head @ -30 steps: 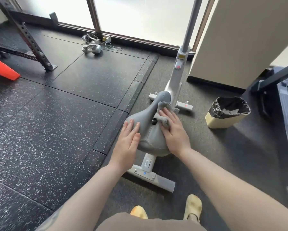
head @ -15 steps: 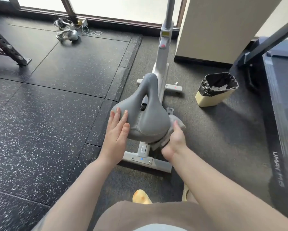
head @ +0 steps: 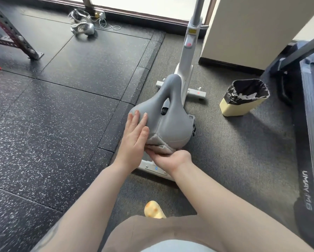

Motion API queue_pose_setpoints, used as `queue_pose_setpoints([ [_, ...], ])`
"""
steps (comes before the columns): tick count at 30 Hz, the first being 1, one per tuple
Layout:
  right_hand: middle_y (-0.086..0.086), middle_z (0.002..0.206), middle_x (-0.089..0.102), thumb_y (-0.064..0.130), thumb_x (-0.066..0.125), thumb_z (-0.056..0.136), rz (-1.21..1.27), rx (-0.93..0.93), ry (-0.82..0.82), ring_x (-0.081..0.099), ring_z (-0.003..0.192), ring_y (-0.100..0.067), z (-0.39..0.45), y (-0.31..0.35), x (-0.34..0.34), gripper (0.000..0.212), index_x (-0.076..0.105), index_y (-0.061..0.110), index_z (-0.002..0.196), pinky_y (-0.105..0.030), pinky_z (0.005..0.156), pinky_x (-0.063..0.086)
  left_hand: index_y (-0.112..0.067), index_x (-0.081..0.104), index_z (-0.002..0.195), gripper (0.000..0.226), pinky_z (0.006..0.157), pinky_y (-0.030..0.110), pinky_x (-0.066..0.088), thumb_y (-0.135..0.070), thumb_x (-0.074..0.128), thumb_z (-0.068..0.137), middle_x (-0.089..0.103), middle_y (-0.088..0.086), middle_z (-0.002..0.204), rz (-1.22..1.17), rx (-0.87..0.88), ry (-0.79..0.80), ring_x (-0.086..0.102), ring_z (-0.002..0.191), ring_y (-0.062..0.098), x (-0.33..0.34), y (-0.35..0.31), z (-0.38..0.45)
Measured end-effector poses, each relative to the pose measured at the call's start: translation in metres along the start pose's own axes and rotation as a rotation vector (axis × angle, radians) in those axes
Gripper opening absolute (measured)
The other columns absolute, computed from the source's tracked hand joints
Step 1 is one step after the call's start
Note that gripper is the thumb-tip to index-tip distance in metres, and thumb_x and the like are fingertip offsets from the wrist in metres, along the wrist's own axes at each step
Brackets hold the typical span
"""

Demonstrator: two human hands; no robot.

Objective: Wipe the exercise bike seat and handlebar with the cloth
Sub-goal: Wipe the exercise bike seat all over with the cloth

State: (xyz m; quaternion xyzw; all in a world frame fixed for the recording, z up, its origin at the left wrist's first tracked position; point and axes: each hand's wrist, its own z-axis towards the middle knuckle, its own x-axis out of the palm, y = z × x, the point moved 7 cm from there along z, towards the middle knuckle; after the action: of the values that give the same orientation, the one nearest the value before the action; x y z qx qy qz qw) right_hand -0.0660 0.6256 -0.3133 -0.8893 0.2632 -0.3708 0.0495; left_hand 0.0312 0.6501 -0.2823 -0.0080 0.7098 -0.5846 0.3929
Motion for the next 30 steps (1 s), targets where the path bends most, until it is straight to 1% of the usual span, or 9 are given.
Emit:
queue_pose_setpoints([
  [4, -0.034, 0.138, 0.041, 0.022, 0.017, 0.100, -0.107, -0.138, 0.009, 0.033, 0.131, -0.049, 0.000, 0.011, -0.003, 0.052, 0.044, -0.009, 0.133, -0.059, 0.109, 0.023, -0.021, 0.033, 0.144, 0.050, 0.111, 0.013, -0.003, -0.036, 0.034, 0.096, 0.011, -0.010, 0.155, 0.011, 0.000, 0.015, -0.003, 0.142, 0.001, -0.002, 0.000, 0.000],
  [7, -0.023, 0.130, 0.055, 0.037, 0.032, 0.100, -0.323, -0.477, -0.112, 0.050, 0.122, -0.039, -0.017, 0.040, -0.028, 0.049, 0.052, 0.004, 0.130, -0.051, 0.108, 0.034, -0.020, 0.036, 0.143, 0.046, 0.114, 0.019, 0.001, -0.026, 0.044, 0.098, 0.016, -0.003, 0.157, 0.037, -0.014, -0.006, 0.001, 0.145, 0.006, -0.004, -0.002, 0.000],
  [10, -0.021, 0.136, 0.051, 0.056, 0.038, 0.091, -1.045, -0.934, -0.212, 0.048, 0.124, -0.033, -0.053, 0.055, -0.023, 0.061, 0.048, 0.014, 0.134, -0.050, 0.110, 0.030, -0.020, 0.040, 0.142, 0.046, 0.115, 0.019, 0.002, -0.024, 0.045, 0.097, 0.019, -0.003, 0.157, 0.035, -0.042, -0.053, 0.005, 0.145, 0.007, -0.005, -0.005, 0.003],
  [14, 0.012, 0.157, 0.009, 0.038, 0.036, 0.099, -2.338, -1.451, -0.244, 0.000, 0.146, -0.015, -0.051, 0.056, 0.041, 0.051, 0.024, 0.031, 0.148, -0.035, 0.118, 0.006, -0.019, 0.038, 0.142, 0.045, 0.118, 0.024, 0.003, -0.024, 0.042, 0.098, 0.018, -0.001, 0.157, 0.068, -0.039, -0.063, 0.004, 0.145, 0.008, -0.004, -0.006, 0.003],
  [18, 0.005, 0.160, 0.009, 0.041, 0.032, 0.098, -2.712, -1.271, -0.485, 0.000, 0.146, -0.024, -0.030, 0.049, 0.071, 0.053, 0.023, 0.028, 0.148, -0.051, 0.115, 0.011, -0.017, 0.039, 0.142, 0.042, 0.120, 0.031, 0.004, -0.025, 0.037, 0.100, 0.017, 0.001, 0.157, 0.029, -0.051, -0.083, 0.004, 0.146, 0.011, 0.001, -0.008, 0.001],
  [21, -0.002, 0.159, 0.015, 0.036, 0.034, 0.095, -3.017, -1.264, -0.376, 0.002, 0.146, -0.030, -0.022, 0.003, 0.053, 0.058, 0.023, 0.015, 0.148, -0.057, 0.112, 0.010, -0.016, 0.039, 0.141, 0.051, 0.119, 0.029, 0.003, -0.036, 0.028, 0.096, 0.018, -0.002, 0.157, -0.051, -0.087, -0.103, 0.003, 0.145, 0.008, 0.002, -0.009, 0.000],
  [23, 0.000, 0.158, 0.017, 0.039, 0.032, 0.096, -3.053, -1.230, -0.336, 0.003, 0.146, -0.026, -0.023, 0.015, 0.061, 0.057, 0.025, 0.015, 0.148, -0.054, 0.113, 0.012, -0.016, 0.040, 0.141, 0.052, 0.118, 0.026, 0.003, -0.037, 0.025, 0.096, 0.019, -0.002, 0.156, -0.038, -0.082, -0.101, 0.003, 0.145, 0.008, 0.001, -0.009, 0.000],
  [27, 0.008, 0.158, 0.016, 0.041, 0.029, 0.098, -2.916, -1.213, -0.483, 0.000, 0.147, -0.018, -0.013, 0.052, 0.092, 0.053, 0.027, 0.021, 0.147, -0.049, 0.116, 0.008, -0.017, 0.040, 0.141, 0.042, 0.116, 0.021, 0.002, -0.028, 0.029, 0.101, 0.020, -0.003, 0.156, -0.019, -0.072, -0.087, 0.005, 0.145, 0.006, -0.001, -0.009, 0.000],
  [30, 0.004, 0.157, 0.022, 0.040, 0.033, 0.097, -2.850, -1.287, -0.374, 0.006, 0.147, -0.021, -0.017, 0.025, 0.069, 0.056, 0.030, 0.016, 0.147, -0.050, 0.116, 0.010, -0.017, 0.041, 0.140, 0.042, 0.115, 0.020, 0.004, -0.028, 0.030, 0.101, 0.022, -0.003, 0.156, -0.018, -0.082, -0.086, 0.007, 0.145, 0.006, -0.003, -0.010, 0.000],
])
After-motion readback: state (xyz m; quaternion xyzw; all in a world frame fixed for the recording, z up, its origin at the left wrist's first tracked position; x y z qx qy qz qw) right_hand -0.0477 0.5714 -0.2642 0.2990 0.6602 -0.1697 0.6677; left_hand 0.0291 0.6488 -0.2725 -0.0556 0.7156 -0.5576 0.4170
